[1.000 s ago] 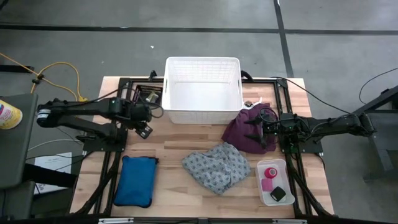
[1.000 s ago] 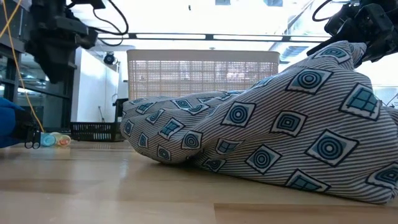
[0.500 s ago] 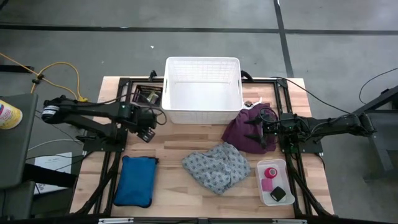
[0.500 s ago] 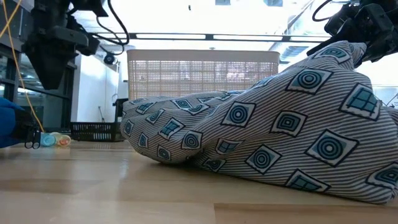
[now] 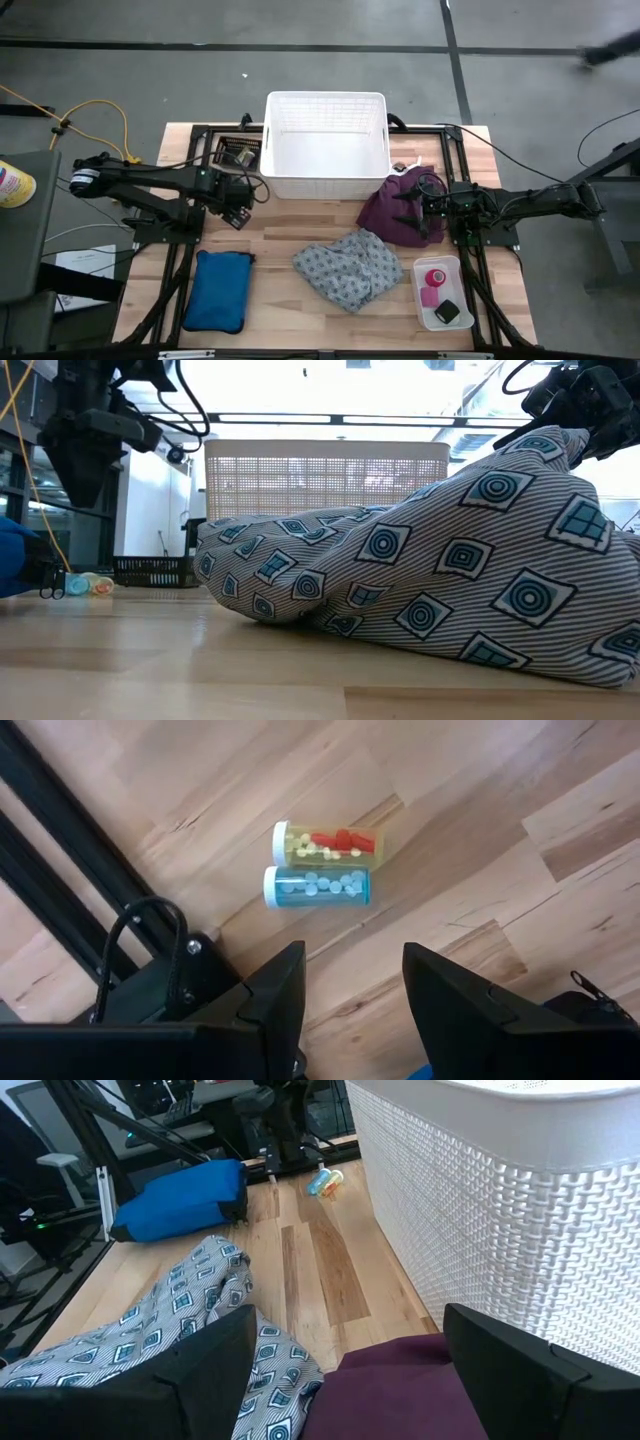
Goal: Pick & place medical supplies in basket/bin
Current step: Put the light green pill bottle into the black bin
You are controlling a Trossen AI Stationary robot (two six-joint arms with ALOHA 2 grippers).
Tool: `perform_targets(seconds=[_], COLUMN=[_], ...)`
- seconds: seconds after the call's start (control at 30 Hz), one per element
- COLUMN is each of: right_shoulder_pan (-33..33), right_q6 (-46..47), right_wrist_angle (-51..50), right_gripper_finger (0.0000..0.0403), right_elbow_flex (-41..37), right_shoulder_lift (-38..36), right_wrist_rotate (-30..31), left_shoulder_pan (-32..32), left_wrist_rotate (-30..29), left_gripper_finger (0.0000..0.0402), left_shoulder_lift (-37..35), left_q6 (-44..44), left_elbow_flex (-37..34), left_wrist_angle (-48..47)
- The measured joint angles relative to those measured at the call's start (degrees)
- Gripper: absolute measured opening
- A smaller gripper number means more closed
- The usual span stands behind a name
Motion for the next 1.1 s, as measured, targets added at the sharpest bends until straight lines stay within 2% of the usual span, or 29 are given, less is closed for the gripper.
perform_targets(seconds=[0.27, 0.53, 0.7, 0.9, 1.1], right_shoulder_pan=[0.02, 0.02, 0.01, 0.00, 0.01], right_q6=[0.00, 0.00, 0.00, 0.00, -0.01], right_wrist_angle=[0.00, 0.00, 0.00, 0.00, 0.00], right_gripper_finger=[0.0309, 0.0309, 0.0309, 0.0309, 0.0309], right_elbow_flex=[0.00, 0.00, 0.00, 0.00, 0.00], right_shoulder_lift=[0.00, 0.00, -0.01, 0.00, -0.02], right_wrist_rotate=[0.00, 0.02, 0.02, 0.02, 0.02], left_shoulder_pan=[0.00, -0.02, -0.02, 0.00, -0.02], left_wrist_rotate=[0.20, 4.24, 3.87, 0.25, -0.26], left_gripper_finger=[0.0160, 0.0160, 0.0160, 0.0160, 0.0160], left_shoulder_lift=[3.54, 5.00, 5.00, 5.00, 5.00], left_q6=[7.92, 23.05, 31.01, 36.70, 41.48], left_elbow_flex=[0.00, 0.00, 0.00, -0.22, -0.22], left_wrist_angle=[1.07, 1.94, 3.24, 3.16, 3.23])
